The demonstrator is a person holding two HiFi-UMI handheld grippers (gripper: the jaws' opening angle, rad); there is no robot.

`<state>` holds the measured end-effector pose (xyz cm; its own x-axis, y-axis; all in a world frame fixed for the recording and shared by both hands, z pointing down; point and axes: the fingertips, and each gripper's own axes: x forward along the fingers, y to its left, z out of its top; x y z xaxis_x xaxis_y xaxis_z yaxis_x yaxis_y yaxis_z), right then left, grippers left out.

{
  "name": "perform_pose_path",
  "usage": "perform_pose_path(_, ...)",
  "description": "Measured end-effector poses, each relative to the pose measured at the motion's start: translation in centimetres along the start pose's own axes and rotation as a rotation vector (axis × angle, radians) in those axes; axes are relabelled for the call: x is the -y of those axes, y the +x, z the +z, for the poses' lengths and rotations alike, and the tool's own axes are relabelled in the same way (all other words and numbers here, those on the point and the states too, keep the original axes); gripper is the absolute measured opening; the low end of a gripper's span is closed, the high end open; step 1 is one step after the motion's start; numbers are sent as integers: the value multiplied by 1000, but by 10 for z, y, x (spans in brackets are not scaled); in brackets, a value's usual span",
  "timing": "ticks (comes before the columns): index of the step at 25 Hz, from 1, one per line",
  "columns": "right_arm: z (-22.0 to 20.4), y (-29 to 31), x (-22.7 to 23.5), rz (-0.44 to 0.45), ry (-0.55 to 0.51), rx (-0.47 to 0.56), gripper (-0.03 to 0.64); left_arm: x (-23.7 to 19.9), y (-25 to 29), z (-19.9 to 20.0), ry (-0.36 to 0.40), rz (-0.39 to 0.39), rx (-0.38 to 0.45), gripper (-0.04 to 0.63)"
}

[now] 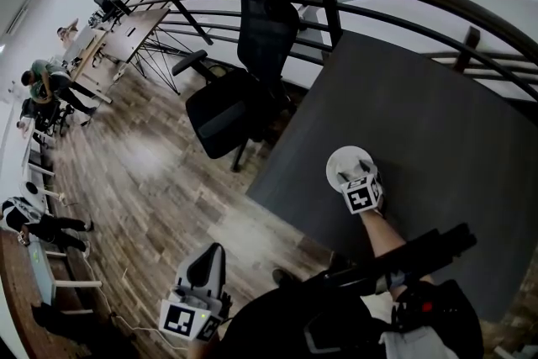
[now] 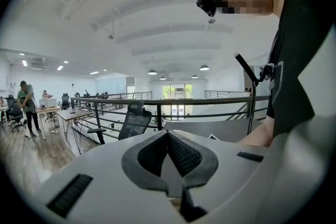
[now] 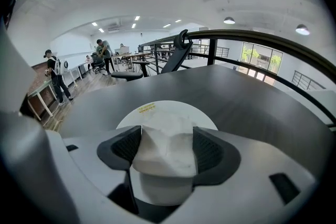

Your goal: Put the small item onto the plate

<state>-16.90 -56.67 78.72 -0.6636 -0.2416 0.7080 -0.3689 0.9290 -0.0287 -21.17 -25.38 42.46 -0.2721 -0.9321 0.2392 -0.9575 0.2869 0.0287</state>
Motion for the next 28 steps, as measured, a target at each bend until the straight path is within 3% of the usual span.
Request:
perform_pose_path(6,-5,7,-1,-1,-34,-47,313,-10,-7,-13,11,37,-32,5)
perform_pose_path(14,-7,6,-3,15,-11,-78,313,-1,-12,3,-5,21,22,5)
perform_pose_path(18,-11,4,-2,26,4,-98,314,-2,-19,-3,14,42,6,5)
perform_pose_path(20,-7,2,-2,28,-8,-77,360,-2,-22,-6,26,48,-3,5)
perform_pose_path(23,8,-11,-4,10,-9,10,360,4,-25,-3,17,31,19,5)
perform_pose_path(28,32,-34,-5,-3,30,111,360,1,-23,-19,34,24,-14,5)
